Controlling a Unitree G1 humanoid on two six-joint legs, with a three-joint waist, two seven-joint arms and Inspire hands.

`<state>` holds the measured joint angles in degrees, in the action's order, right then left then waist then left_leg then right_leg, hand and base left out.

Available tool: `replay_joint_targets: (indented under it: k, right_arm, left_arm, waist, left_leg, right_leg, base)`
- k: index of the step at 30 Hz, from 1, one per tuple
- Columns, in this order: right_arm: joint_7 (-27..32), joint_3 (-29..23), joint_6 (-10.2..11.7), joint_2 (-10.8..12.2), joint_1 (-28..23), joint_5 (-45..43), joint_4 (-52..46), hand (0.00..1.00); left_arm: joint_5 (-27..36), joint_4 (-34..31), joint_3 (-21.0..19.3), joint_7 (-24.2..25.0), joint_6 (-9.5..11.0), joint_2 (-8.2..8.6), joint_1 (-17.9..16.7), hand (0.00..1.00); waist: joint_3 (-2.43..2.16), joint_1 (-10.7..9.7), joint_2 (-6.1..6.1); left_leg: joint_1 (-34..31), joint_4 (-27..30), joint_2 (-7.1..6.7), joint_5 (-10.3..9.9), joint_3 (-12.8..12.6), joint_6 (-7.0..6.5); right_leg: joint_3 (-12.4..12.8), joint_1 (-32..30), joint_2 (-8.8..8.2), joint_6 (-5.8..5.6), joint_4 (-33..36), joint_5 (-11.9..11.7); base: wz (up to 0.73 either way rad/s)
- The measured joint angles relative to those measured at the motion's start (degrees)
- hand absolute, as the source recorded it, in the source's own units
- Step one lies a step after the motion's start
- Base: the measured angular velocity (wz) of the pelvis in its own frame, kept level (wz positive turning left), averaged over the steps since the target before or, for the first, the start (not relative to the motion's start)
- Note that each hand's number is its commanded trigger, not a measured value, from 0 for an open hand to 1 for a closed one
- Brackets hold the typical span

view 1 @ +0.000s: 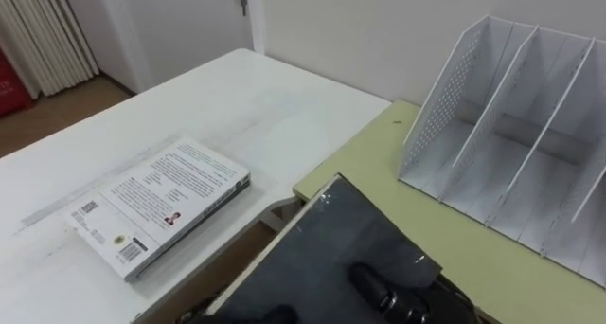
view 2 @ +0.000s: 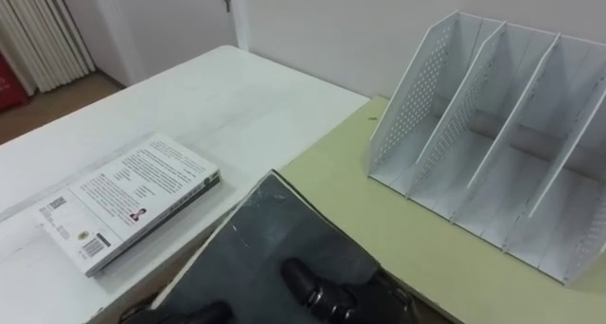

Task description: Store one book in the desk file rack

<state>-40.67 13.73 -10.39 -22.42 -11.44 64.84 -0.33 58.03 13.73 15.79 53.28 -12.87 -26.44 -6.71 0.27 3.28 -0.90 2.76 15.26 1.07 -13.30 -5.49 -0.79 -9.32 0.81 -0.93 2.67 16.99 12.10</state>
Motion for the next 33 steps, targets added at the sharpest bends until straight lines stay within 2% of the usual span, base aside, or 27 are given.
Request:
replay_joint_targets:
  k: [2,7,12,15,16,19,21,23,25,27,28,29,33]
  right_arm:
    - [0.85,0.0,0.4,-0.03,-0.01,-0.39,0.19,1.0]
    - [1.6,-1.69,0.51,0.02,0.0,-5.34,0.77,1.0]
    - [5.26,-2.12,0.81,0.04,-0.02,-12.79,1.93,1.0]
    - [7.74,-3.92,0.97,0.18,0.05,-17.56,1.92,1.0]
    - [9.22,-5.13,1.26,0.19,0.05,-19.49,1.87,1.0]
    - [14.5,-7.34,3.39,0.64,0.1,-26.15,0.99,1.0]
    - [17.35,-8.83,3.73,1.49,0.16,-31.39,-1.2,1.0]
    - [21.02,-9.66,5.61,2.76,0.16,-34.93,-3.22,1.0]
    - [24.28,-10.38,6.36,4.15,0.16,-37.85,-5.59,1.0]
    - [27.78,-10.57,8.44,4.47,0.16,-39.78,-7.93,1.0]
    - [30.04,-10.7,9.89,4.93,0.31,-43.43,-9.52,1.0]
    - [32.38,-10.74,11.38,5.61,0.73,-47.35,-10.42,1.0]
    - [37.66,-11.69,13.21,7.09,1.72,-56.36,-13.33,1.0]
  left_arm:
    - [-0.33,1.54,0.0,-1.14,0.55,0.02,-0.51,0.0]
    - [-3.83,7.06,-0.02,-3.86,1.67,0.56,-1.11,0.0]
    - [-9.02,10.99,0.02,-8.18,2.89,1.11,-4.64,0.0]
    - [-12.56,13.45,0.02,-10.32,3.5,1.97,-5.61,0.0]
    - [-13.34,15.14,0.01,-11.37,4.35,2.61,-5.7,0.0]
    - [-13.92,18.65,-0.01,-14.89,6.52,4.27,-6.61,0.0]
    - [-15.58,21.12,-0.17,-16.4,7.68,5.47,-6.71,0.0]
    - [-16.34,24.01,-0.19,-18.01,9.14,6.66,-7.11,0.0]
    - [-17.41,25.74,-0.61,-19.53,10.84,7.68,-8.01,0.0]
    - [-17.74,26.25,-0.79,-21.12,11.94,8.02,-8.83,0.0]
    - [-17.75,27.09,-0.91,-21.63,13.0,8.25,-9.15,0.0]
    - [-17.78,29.07,-1.53,-21.94,14.08,8.98,-9.12,0.0]
    - [-17.76,33.64,-2.59,-23.76,15.53,11.14,-9.68,0.0]
  waist:
    - [0.31,-0.04,0.4]
    - [0.35,-0.58,0.44]
    - [0.27,-2.5,0.39]
    - [0.23,-3.07,0.44]
    - [0.23,-3.21,0.44]
    - [0.21,-3.07,0.46]
    - [0.23,-3.17,0.45]
    - [0.32,-3.06,0.43]
    - [0.32,-3.08,0.44]
    - [0.37,-3.28,0.53]
    - [0.37,-3.21,0.52]
    - [0.3,-3.19,0.36]
    - [-0.05,-3.22,-0.28]
  left_leg:
    - [0.19,-0.51,0.05,0.0,0.0,0.01]
    - [0.76,-0.71,0.02,0.01,-0.44,0.01]
    - [1.92,-1.76,0.09,0.02,-0.74,0.02]
    - [2.14,-1.79,0.05,0.03,-0.72,0.01]
    - [2.47,-1.9,0.03,0.03,-0.77,0.01]
    - [2.96,-2.42,0.08,0.05,-1.19,0.02]
    - [2.97,-2.5,0.08,0.05,-1.85,0.02]
    - [3.39,-2.51,0.1,0.05,-2.32,0.02]
    - [3.8,-2.61,0.12,0.05,-2.55,0.02]
    - [3.76,-2.62,0.18,0.04,-2.56,0.02]
    - [3.74,-2.7,0.18,0.04,-2.57,0.02]
    - [3.77,-2.98,0.11,0.04,-2.56,0.02]
    - [3.85,-3.54,-0.24,0.05,-2.5,0.0]
  right_leg:
    - [0.0,0.16,0.11,0.01,-0.21,0.0]
    - [0.02,0.48,0.07,-0.03,-0.66,-0.04]
    - [-0.18,2.03,0.29,-0.14,-2.3,-0.21]
    - [-0.05,2.12,0.32,-0.18,-2.21,-0.27]
    - [-0.07,2.23,0.27,-0.18,-2.14,-0.26]
    - [0.14,2.41,0.33,-0.19,-2.21,-0.26]
    - [0.63,2.12,0.41,-0.18,-2.26,-0.26]
    - [0.96,2.04,0.42,-0.18,-2.3,-0.26]
    - [1.25,2.12,0.44,-0.23,-2.22,-0.22]
    - [1.31,2.06,0.47,-0.25,-2.22,-0.25]
    - [1.31,2.08,0.49,-0.27,-2.25,-0.29]
    - [1.3,2.11,0.52,-0.29,-2.36,-0.37]
    - [1.15,2.06,0.57,-0.31,-2.37,-0.39]
  base:
    - [0.0]
    - [-0.02]
    - [-0.01]
    - [0.0]
    - [-0.05]
    - [-0.07]
    - [-0.11]
    - [-0.09]
    - [-0.07]
    - [-0.02]
    - [0.0]
    - [0.0]
    - [0.0]
